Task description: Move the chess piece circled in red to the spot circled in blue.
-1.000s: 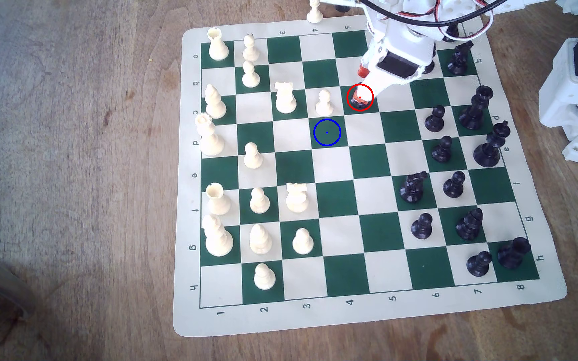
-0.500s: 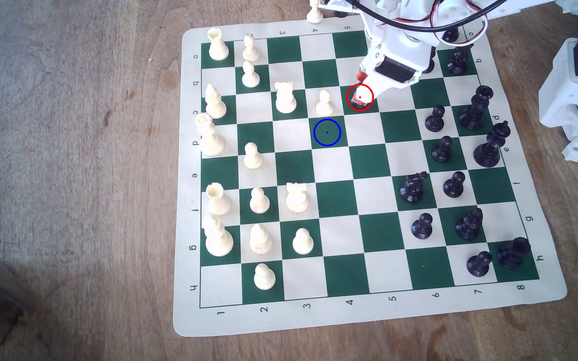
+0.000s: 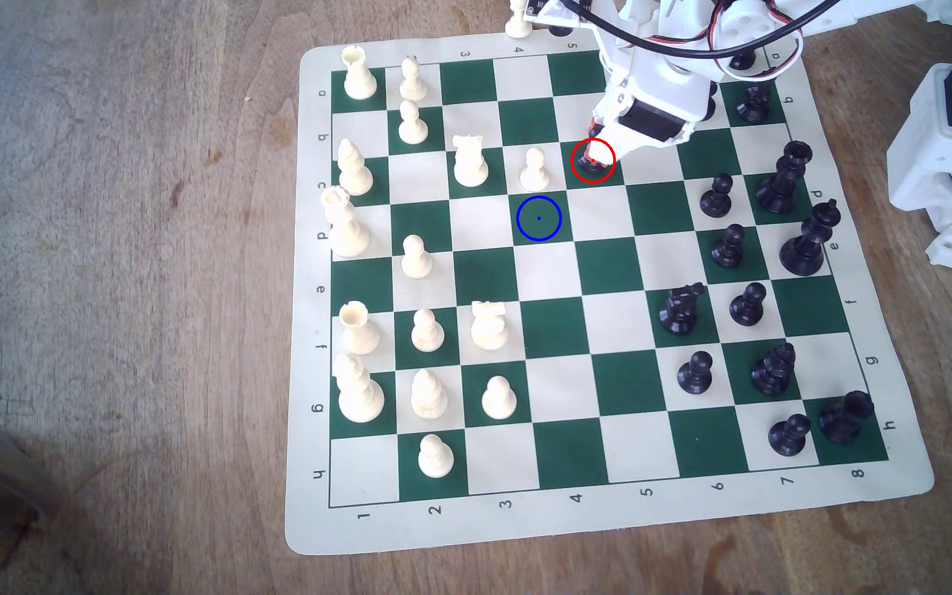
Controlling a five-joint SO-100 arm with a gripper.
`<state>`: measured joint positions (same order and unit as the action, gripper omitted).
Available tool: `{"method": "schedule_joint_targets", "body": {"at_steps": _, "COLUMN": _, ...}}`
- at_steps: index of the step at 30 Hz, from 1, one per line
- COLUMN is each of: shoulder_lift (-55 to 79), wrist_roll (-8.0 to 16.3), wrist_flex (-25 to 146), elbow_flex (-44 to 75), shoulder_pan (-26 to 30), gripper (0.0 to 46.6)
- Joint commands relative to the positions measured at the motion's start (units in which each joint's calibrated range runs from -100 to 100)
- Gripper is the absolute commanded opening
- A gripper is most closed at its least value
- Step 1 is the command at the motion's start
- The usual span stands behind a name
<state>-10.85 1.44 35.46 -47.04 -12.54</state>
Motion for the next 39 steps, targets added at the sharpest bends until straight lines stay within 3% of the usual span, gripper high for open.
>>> {"method": "schedule_joint_targets", "body": {"at_steps": 1, "shoulder_lift": -2.7, "wrist_roll": 0.2, "wrist_flex": 0.6, "elbow_flex": 1.8, "shoulder_pan": 0.0, "gripper": 0.3}}
{"method": "schedule_joint_targets", "body": {"at_steps": 7, "shoulder_lift": -6.7, "wrist_roll": 0.2, "wrist_flex": 6.7, "elbow_flex": 6.6, "shoulder_pan": 0.1, "gripper": 0.3}}
{"method": "schedule_joint_targets", "body": {"at_steps": 21, "shoulder_lift": -8.6, "wrist_roll": 4.8, "wrist_flex": 11.8, "elbow_flex": 16.0, "shoulder_pan": 10.2, "gripper": 1.4}}
{"method": "schedule_joint_targets", "body": {"at_steps": 39, "shoulder_lift": 4.2, "wrist_roll": 4.8, "wrist_flex": 3.4, "elbow_flex": 16.2, "shoulder_pan": 10.2, "gripper": 1.9}}
